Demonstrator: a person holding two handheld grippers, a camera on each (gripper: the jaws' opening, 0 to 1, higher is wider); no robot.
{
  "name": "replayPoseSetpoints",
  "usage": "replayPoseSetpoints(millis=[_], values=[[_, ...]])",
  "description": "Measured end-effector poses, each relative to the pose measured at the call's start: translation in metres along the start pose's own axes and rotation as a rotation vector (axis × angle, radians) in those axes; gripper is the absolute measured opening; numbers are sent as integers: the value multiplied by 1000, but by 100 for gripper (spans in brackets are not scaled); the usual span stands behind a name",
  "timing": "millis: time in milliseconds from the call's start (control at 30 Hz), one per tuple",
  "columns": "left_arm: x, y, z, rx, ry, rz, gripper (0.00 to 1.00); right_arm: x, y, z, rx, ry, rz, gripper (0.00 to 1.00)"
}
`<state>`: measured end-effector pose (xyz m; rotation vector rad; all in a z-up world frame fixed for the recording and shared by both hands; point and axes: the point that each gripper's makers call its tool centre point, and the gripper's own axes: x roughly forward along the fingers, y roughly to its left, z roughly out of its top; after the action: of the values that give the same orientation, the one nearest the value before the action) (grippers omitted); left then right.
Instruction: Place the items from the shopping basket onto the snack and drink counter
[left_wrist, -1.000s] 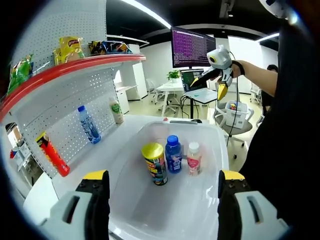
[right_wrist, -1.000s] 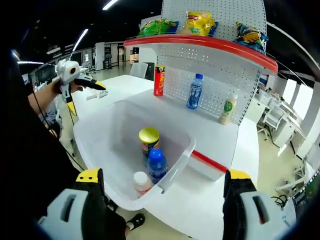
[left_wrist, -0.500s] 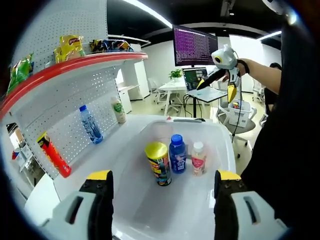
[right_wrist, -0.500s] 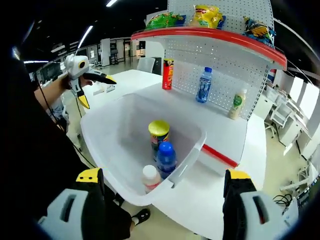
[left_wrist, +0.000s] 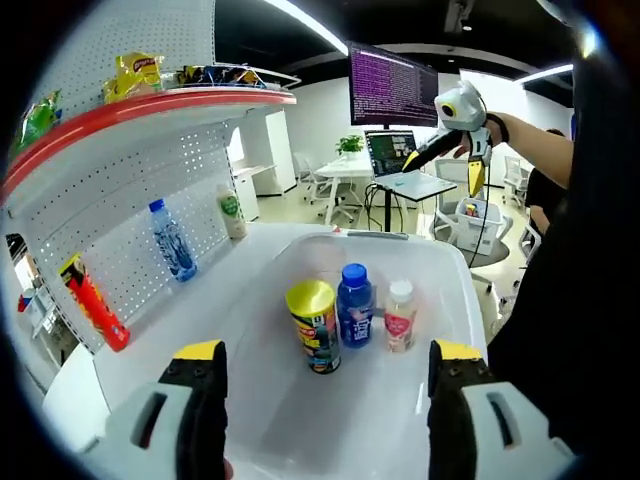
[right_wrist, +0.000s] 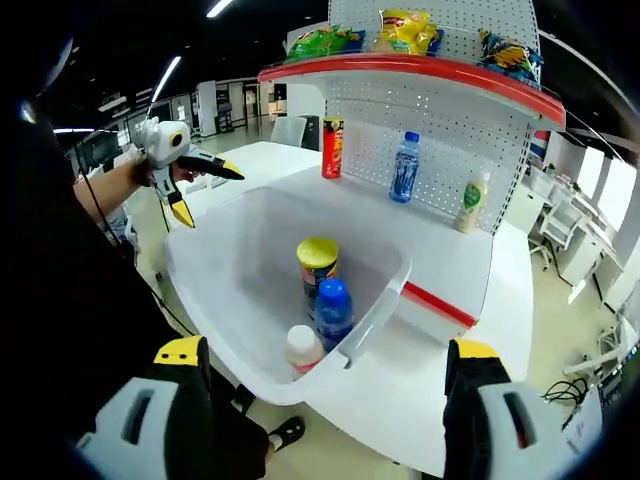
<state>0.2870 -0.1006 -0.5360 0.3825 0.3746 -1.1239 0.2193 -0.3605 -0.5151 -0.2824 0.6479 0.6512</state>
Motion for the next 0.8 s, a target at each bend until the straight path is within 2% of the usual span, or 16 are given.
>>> replayPoseSetpoints(millis=[100,267,333,400,800], values=[[9,0,-1,-11,0,-2,81,-2,-2,-4,18,12,-6,93],[22,4,-4,-32,6,-4,81,-6,0,1,35,-22,-8,95],[27,7,-1,-66,-29,-13,81,-6,1,-1,37,-22,-1,95],[32,10,-2,-78,-29,0,81,-6,1,-2,38,-16,-6,95],[73,25,-22,-111,-9,47,79,-14,-2,-7,56,-11,-28,94]])
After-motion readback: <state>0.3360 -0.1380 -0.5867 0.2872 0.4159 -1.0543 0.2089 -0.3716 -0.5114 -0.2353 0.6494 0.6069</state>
